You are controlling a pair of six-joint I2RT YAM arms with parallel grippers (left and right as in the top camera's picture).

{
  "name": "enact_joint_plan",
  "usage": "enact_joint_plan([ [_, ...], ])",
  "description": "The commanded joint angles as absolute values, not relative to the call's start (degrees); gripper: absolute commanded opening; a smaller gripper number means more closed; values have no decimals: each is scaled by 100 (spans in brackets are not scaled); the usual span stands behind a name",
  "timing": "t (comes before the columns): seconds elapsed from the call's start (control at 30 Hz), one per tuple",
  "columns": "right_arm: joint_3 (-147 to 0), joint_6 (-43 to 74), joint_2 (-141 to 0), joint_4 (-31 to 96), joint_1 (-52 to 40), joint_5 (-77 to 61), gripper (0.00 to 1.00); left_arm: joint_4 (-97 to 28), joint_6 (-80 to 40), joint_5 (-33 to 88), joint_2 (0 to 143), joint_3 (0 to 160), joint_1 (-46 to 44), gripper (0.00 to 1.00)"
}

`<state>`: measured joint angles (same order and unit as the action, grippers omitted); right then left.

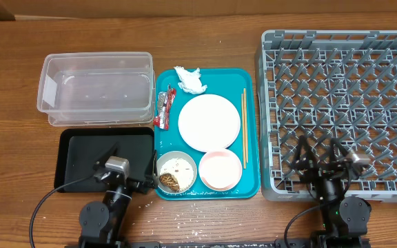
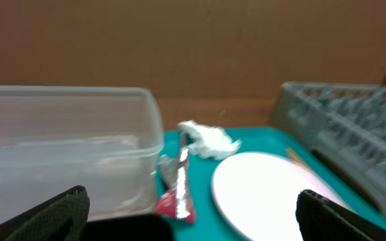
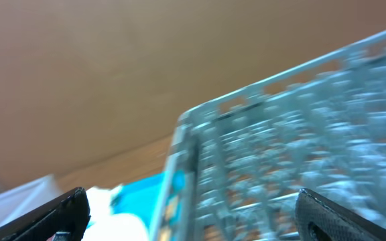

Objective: Sort waste into correct bins and load items into the dishwasher

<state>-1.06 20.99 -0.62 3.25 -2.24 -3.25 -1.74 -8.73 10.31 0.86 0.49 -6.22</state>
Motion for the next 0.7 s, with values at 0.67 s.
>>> enact_joint_plan([
  [0.67,-5459,1772,-3809,4641,-217,-1708,100,-4552,-1667,3140,4123,5968,-705,100],
])
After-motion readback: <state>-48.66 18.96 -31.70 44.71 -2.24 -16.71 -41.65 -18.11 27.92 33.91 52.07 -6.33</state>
